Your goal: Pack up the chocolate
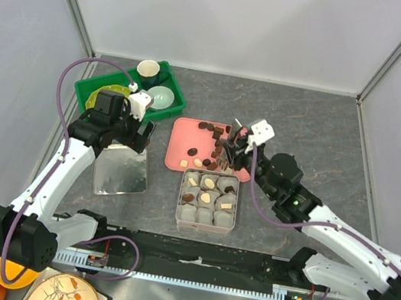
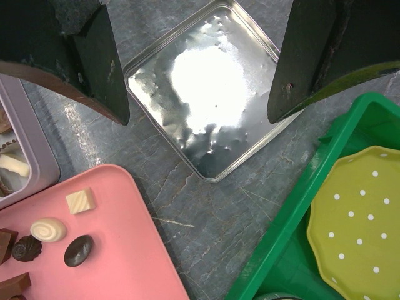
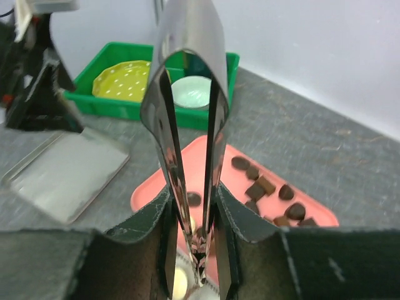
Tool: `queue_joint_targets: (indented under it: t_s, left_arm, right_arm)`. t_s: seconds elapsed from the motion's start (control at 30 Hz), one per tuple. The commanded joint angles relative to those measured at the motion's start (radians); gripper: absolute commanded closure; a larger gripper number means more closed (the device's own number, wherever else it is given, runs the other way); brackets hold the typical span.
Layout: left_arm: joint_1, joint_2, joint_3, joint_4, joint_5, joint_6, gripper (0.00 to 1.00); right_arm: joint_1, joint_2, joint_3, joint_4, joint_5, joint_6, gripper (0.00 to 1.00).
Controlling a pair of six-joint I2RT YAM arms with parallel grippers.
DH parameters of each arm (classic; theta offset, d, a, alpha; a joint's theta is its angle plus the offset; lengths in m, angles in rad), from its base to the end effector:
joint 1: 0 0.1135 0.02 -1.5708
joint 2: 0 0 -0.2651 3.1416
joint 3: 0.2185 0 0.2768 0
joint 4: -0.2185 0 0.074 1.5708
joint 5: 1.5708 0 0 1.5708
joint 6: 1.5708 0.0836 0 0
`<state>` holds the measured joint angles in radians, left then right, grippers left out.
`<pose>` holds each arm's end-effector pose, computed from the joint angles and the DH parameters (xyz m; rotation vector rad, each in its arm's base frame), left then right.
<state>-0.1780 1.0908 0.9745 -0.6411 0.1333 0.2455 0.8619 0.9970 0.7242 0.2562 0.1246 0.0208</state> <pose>0.2804 -0.0617 0.2691 0.5533 2.2561 -0.1212 0.2093 0.2281 0.3185 -0.5690 1.5151 0.5876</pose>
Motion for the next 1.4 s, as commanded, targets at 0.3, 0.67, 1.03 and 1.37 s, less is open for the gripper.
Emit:
queue_joint_targets:
  t_s: [0.3, 0.67, 1.03, 1.37]
  left_arm:
    - [0.006, -0.008, 0.012, 0.011, 0.009, 0.026, 0.01]
    - [0.006, 0.003, 0.009, 0.009, 0.000, 0.040, 0.01]
    - [0.008, 0.003, 0.006, 0.009, -0.001, 0.041, 0.01]
    - [0.008, -0.002, -0.007, 0.015, -0.004, 0.046, 0.01]
  right_arm:
    - [-0.141, 0.547, 0.299, 0.370, 0.041, -0.070, 0.68]
    - [-0.205, 0.769, 0.446, 0.382, 0.014, -0.027, 0.50]
    - [-0.242, 0.819, 0.435, 0.390, -0.006, 0.010, 0.50]
    - [-0.250, 0.828, 0.386, 0.397, -0.043, 0.039, 0.52]
